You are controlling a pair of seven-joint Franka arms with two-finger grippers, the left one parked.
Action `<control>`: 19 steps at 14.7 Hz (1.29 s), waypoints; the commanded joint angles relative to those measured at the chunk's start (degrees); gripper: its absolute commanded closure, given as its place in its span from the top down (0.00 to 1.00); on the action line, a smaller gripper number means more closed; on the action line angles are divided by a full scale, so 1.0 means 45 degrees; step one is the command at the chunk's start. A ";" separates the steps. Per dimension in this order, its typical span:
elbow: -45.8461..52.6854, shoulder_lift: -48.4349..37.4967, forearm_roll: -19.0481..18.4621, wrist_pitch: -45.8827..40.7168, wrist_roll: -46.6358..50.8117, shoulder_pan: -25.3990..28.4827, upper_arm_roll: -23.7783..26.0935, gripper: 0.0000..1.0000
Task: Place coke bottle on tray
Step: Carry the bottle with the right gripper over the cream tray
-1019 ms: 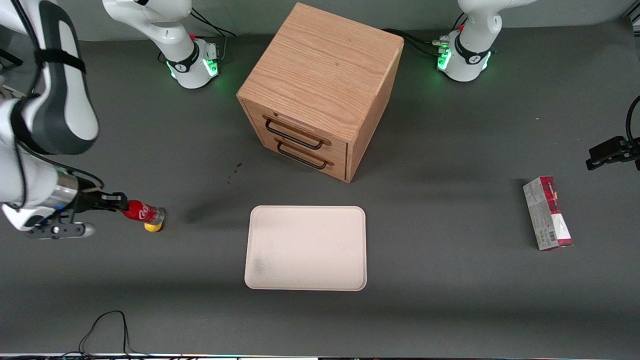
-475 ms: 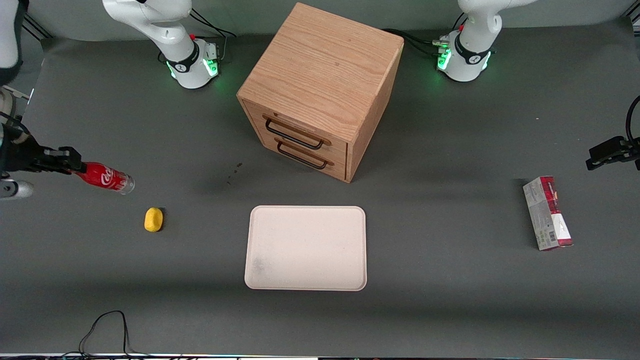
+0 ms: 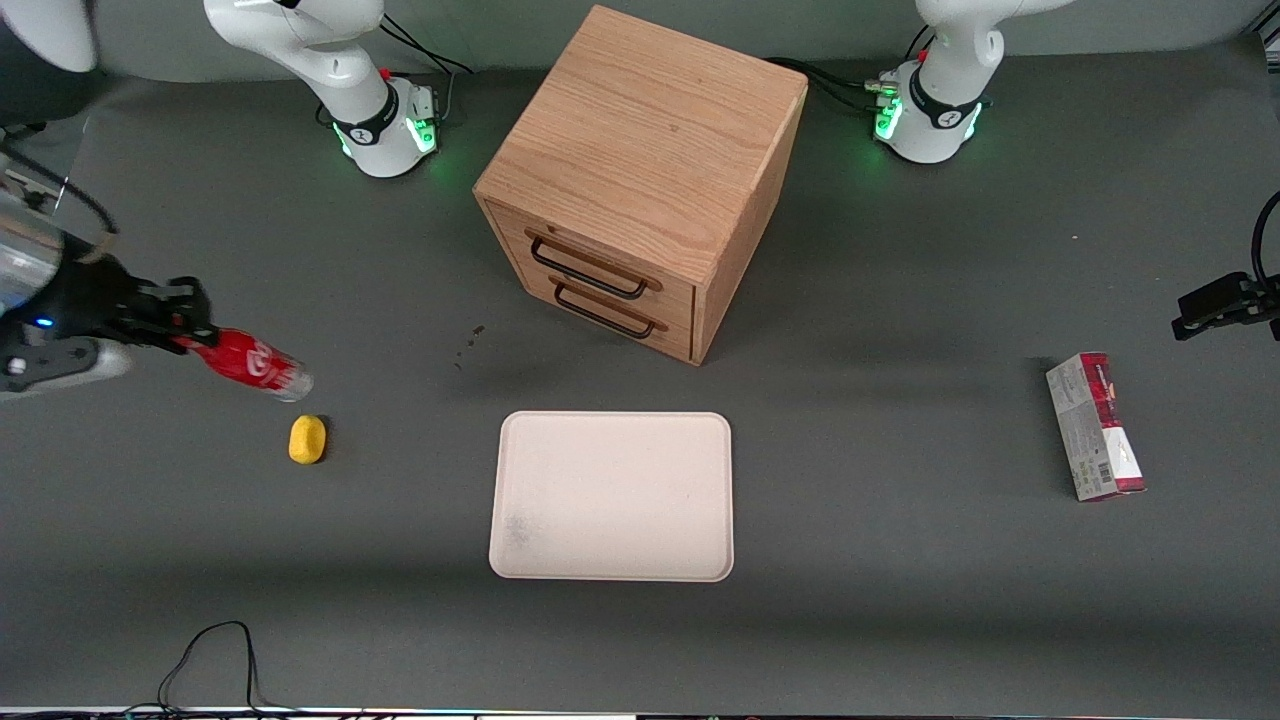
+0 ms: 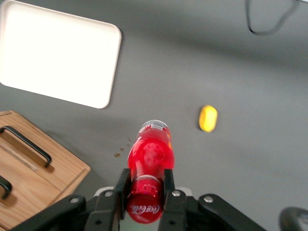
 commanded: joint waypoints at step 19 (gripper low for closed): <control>0.4665 0.7164 -0.0646 0.3971 0.0508 0.3128 -0.0029 0.00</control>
